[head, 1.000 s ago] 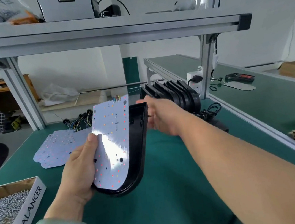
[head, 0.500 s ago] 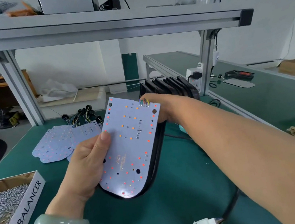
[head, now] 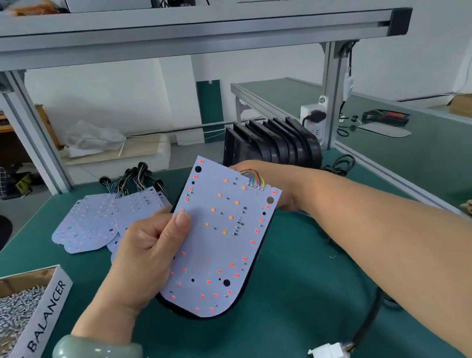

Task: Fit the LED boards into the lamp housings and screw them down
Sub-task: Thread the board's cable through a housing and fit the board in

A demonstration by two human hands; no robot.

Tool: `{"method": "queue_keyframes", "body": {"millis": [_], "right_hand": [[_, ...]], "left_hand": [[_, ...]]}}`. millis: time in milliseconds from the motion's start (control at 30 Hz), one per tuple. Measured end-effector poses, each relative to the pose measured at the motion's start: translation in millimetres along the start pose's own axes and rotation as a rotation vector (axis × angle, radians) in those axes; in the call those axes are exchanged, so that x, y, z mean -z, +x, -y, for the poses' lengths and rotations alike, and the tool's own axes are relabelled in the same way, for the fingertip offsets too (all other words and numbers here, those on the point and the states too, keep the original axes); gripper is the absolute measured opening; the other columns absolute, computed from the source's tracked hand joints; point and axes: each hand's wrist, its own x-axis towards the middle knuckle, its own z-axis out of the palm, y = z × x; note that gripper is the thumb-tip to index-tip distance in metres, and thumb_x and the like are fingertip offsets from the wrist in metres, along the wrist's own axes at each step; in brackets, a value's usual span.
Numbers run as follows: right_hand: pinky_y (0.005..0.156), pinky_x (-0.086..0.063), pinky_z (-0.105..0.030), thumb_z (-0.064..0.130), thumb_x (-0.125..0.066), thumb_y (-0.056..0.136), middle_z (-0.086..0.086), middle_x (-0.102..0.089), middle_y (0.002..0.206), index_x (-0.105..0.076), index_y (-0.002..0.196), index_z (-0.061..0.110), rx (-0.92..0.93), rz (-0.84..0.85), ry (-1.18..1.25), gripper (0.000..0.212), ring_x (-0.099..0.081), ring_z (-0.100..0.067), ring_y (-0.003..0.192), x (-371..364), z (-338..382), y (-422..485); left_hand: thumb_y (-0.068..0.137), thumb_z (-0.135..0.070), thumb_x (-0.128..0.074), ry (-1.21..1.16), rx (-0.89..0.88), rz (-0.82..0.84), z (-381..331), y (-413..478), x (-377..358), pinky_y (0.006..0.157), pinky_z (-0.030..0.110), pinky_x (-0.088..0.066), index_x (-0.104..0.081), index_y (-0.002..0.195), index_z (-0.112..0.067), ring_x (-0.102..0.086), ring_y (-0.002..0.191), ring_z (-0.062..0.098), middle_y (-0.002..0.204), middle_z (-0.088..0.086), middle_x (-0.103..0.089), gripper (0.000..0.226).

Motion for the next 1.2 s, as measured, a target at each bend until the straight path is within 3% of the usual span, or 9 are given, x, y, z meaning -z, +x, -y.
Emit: {"method": "queue_keyframes", "body": {"millis": [167,300,433,500,667,767,867,1033,1200], "right_hand": [[0.052,-0.012,-0.028,-0.014,-0.032,0.094,0.000,-0.020,0.057,-0.029,0.064,0.017,-0.036,-0.105,0.094,0.043,-0.017,-0.009,0.045,-4,1,2],[0.044,-0.029,-0.017,-0.003,-0.033,0.101,-0.008,-0.035,0.050,-0.034,0.060,0.014,-0.087,-0.075,0.176,0.043,-0.035,-0.012,0.041,0,0,7],[0.036,-0.039,-0.014,0.007,-0.032,0.102,0.011,-0.047,0.031,-0.047,0.063,0.012,-0.164,-0.007,0.351,0.042,-0.045,0.000,0.026,1,-12,10],[0.041,-0.045,-0.013,0.008,-0.032,0.102,0.007,-0.058,0.040,-0.062,0.059,0.010,-0.178,0.074,0.387,0.052,-0.055,0.000,0.036,4,-20,2],[0.069,-0.055,-0.028,0.008,-0.063,0.073,-0.002,-0.072,0.075,-0.074,0.078,0.012,0.011,0.147,0.722,0.012,-0.069,-0.015,0.067,13,-43,-6],[0.073,-0.056,-0.028,0.020,-0.066,0.071,-0.010,-0.072,0.084,-0.074,0.088,0.004,0.040,0.136,1.011,0.025,-0.070,-0.020,0.075,3,-51,-5],[0.071,-0.052,-0.033,-0.011,-0.056,0.084,-0.020,-0.063,0.091,-0.059,0.102,-0.015,0.157,-0.084,0.568,0.019,-0.059,-0.021,0.076,-13,-51,3],[0.063,-0.047,-0.046,-0.003,-0.050,0.085,-0.025,-0.066,0.082,-0.060,0.083,-0.010,0.238,-0.527,-0.376,0.013,-0.044,-0.016,0.070,-14,-49,18],[0.043,-0.017,-0.012,0.001,-0.048,0.076,0.008,-0.037,0.050,-0.052,0.055,0.002,0.658,-0.811,-0.552,0.021,-0.025,-0.018,0.050,-25,-43,18]], "left_hand": [[0.087,-0.052,-0.058,0.048,-0.011,0.006,-2,-2,2,0.061,0.031,-0.036,-0.056,0.083,0.020,-0.044,0.067,0.023,0.075,0.027,-0.051,0.072],[0.075,-0.058,-0.052,0.136,-0.112,0.060,-7,-2,-4,0.057,0.038,-0.035,-0.054,0.069,0.020,-0.046,0.067,0.039,0.080,0.032,-0.051,0.078],[0.070,-0.069,-0.055,0.151,-0.141,0.080,-4,-1,-1,0.057,0.037,-0.037,-0.053,0.068,0.018,-0.048,0.070,0.041,0.080,0.032,-0.050,0.087],[0.069,-0.081,-0.051,0.159,-0.168,0.101,-5,-1,0,0.055,0.031,-0.034,-0.049,0.061,0.015,-0.044,0.064,0.036,0.074,0.030,-0.045,0.096],[0.065,-0.084,-0.051,0.075,-0.143,0.067,-1,1,-1,0.055,0.020,-0.036,-0.052,0.063,0.012,-0.038,0.059,0.015,0.062,0.010,-0.044,0.096],[0.054,-0.086,-0.061,-0.091,0.000,-0.006,3,1,4,0.057,0.026,-0.042,-0.064,0.067,-0.004,-0.049,0.058,0.015,0.063,0.004,-0.057,0.083],[0.051,-0.087,-0.062,-0.126,0.065,-0.036,8,2,6,0.057,0.029,-0.044,-0.069,0.073,-0.008,-0.055,0.059,0.019,0.066,0.009,-0.064,0.082],[0.047,-0.085,-0.066,-0.255,0.105,-0.039,6,4,2,0.050,0.022,-0.050,-0.075,0.070,-0.019,-0.064,0.055,0.016,0.066,0.003,-0.072,0.071],[0.072,-0.056,-0.051,-0.385,0.125,-0.125,5,3,1,0.043,0.013,-0.046,-0.076,0.063,-0.022,-0.062,0.047,0.009,0.060,-0.001,-0.070,0.043]]}}
